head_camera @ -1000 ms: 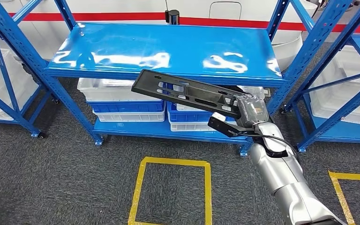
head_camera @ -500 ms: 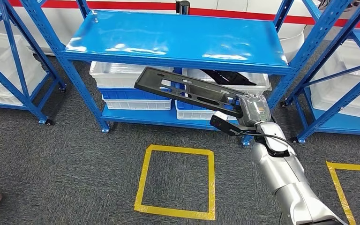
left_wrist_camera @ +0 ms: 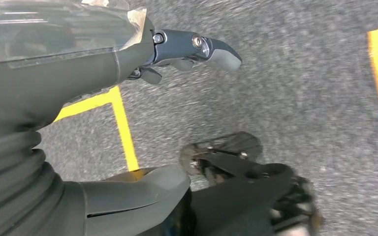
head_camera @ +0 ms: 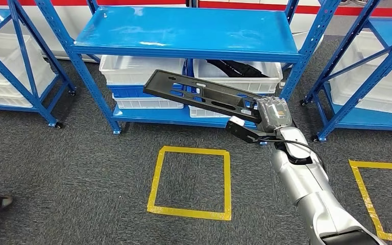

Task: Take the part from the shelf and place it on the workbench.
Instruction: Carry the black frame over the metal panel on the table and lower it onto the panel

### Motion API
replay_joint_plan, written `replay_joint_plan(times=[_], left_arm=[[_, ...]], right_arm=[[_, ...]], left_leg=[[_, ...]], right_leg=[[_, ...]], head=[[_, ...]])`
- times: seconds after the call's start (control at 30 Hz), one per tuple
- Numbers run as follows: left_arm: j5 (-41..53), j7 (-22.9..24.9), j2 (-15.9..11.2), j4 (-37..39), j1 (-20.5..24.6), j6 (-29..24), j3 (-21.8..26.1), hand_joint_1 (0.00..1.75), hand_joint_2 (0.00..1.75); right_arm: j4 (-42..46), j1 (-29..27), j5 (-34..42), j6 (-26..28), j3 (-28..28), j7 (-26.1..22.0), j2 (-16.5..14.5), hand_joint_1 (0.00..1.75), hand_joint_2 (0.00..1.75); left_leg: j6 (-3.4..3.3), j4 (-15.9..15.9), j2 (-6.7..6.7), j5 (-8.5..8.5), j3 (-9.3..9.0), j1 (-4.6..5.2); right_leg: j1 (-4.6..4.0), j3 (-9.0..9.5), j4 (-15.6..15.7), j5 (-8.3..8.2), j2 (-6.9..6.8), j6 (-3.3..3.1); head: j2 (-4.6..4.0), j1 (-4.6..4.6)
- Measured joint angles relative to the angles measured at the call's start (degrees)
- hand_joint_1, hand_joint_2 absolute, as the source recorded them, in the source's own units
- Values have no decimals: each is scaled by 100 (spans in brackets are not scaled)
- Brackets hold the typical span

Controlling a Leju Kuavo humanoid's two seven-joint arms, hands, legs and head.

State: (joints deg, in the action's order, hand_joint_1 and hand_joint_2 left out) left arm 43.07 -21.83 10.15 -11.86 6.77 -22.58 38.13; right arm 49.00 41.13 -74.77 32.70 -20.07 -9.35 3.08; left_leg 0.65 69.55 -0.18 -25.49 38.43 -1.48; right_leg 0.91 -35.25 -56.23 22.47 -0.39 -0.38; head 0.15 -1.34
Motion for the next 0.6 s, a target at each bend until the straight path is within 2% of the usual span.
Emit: replay_joint_plan(times=[0.07, 0.1, 0.13, 0.2, 0.23, 0.27, 0.3, 0.33, 0.37, 0.4, 0.43, 0.47, 0.5, 0.53, 0.57, 0.6], left_arm=[[-12, -21, -3, -5, 11, -1, 15, 0, 175], [-17, -32, -5, -8, 14, -1, 23, 0, 175], [-21, -43, -8, -10, 16, -2, 30, 0, 175], [-32, -56, -10, -9, 12, -2, 39, 0, 175], [-36, -59, -10, -9, 12, -2, 41, 0, 175], [-39, -60, -9, -8, 11, -2, 43, 0, 175], [-43, -61, -8, -8, 11, -2, 44, 0, 175], [-44, -61, -7, -8, 11, -2, 44, 0, 175], [-46, -62, -7, -8, 11, -2, 45, 0, 175], [-48, -62, -4, -8, 8, -2, 45, 0, 175], [-49, -62, -1, -8, 6, -2, 45, 0, 175], [-49, -63, 3, -8, 3, -1, 45, 0, 175], [-49, -65, 7, -8, 1, 1, 45, 0, 175], [-49, -67, 8, -8, 0, 5, 45, 0, 175], [-49, -71, 10, -9, 0, 10, 45, 0, 175], [-49, -75, 13, -9, 0, 13, 45, 0, 175]], right_arm=[[-19, 37, 1, 3, 15, -1, 9, 175, 175], [-23, 64, 1, 5, 22, -1, 14, 175, 175], [-27, 95, 2, 8, 28, -1, 17, 175, 175], [-42, 140, 3, 11, 39, -1, 33, 175, 175], [-52, 151, 3, 11, 45, -1, 49, 175, 175], [-62, 156, 1, 11, 51, -1, 71, 175, 175], [-72, 161, -3, 11, 56, -1, 96, 175, 175], [-84, 163, -7, 10, 58, -1, 114, 175, 175], [-96, 163, -9, 10, 61, -1, 130, 175, 175], [-107, 163, -11, 10, 63, -1, 144, 175, 175], [-116, 162, -11, 10, 65, -1, 154, 175, 175], [-121, 163, -14, 10, 67, 1, 161, 175, 175], [-125, 165, -19, 11, 70, 4, 167, 175, 175], [-127, 172, -25, 12, 76, 10, 169, 175, 175], [-127, 181, -33, 14, 81, 21, 171, 175, 175], [-129, 188, -40, 15, 87, 33, 174, 175, 175]], left_leg=[[-42, -737, -11, -108, -576, 6], [-79, -1023, -20, -214, -752, 27], [-124, -1182, -26, -275, -831, 57], [-225, -1259, -12, -174, -784, 80], [-285, -1292, 3, -98, -741, 79], [-336, -1325, 17, -5, -677, 71], [-372, -1344, 30, 86, -602, 62], [-394, -1347, 30, 177, -498, 68], [-393, -1344, 32, 261, -393, 68], [-383, -1340, 37, 347, -282, 68], [-369, -1336, 44, 433, -169, 67], [-349, -1333, 53, 516, -63, 61], [-323, -1329, 60, 598, 36, 52], [-289, -1323, 64, 672, 115, 49], [-251, -1320, 69, 750, 178, 50], [-214, -1338, 71, 833, 210, 58]], right_leg=[[-6, -136, -15, -124, 5, 70], [-9, -162, -6, -180, 3, 114], [-8, -176, 11, -238, 0, 158], [-14, -196, 38, -324, 2, 237], [-16, -249, -31, -249, 9, 238], [-21, -340, -216, -59, 16, 212], [-17, -451, -509, 208, 20, 170], [-9, -577, -914, 513, 24, 134], [-2, -670, -1325, 734, 24, 133], [6, -696, -1649, 820, 24, 175], [14, -655, -1843, 800, 24, 242], [21, -514, -1831, 683, 24, 318], [30, -281, -1643, 561, 23, 379], [35, 74, -1253, 540, 23, 394], [14, 453, -749, 616, 32, 373], [-8, 725, -341, 717, 39, 329]], head=[[0, 4], [-1, 12], [-1, 9], [-1, 8], [0, 6], [0, 23], [0, 35], [0, 46], [0, 58], [0, 64], [0, 67], [0, 70], [0, 72], [0, 76], [0, 79], [0, 70]])
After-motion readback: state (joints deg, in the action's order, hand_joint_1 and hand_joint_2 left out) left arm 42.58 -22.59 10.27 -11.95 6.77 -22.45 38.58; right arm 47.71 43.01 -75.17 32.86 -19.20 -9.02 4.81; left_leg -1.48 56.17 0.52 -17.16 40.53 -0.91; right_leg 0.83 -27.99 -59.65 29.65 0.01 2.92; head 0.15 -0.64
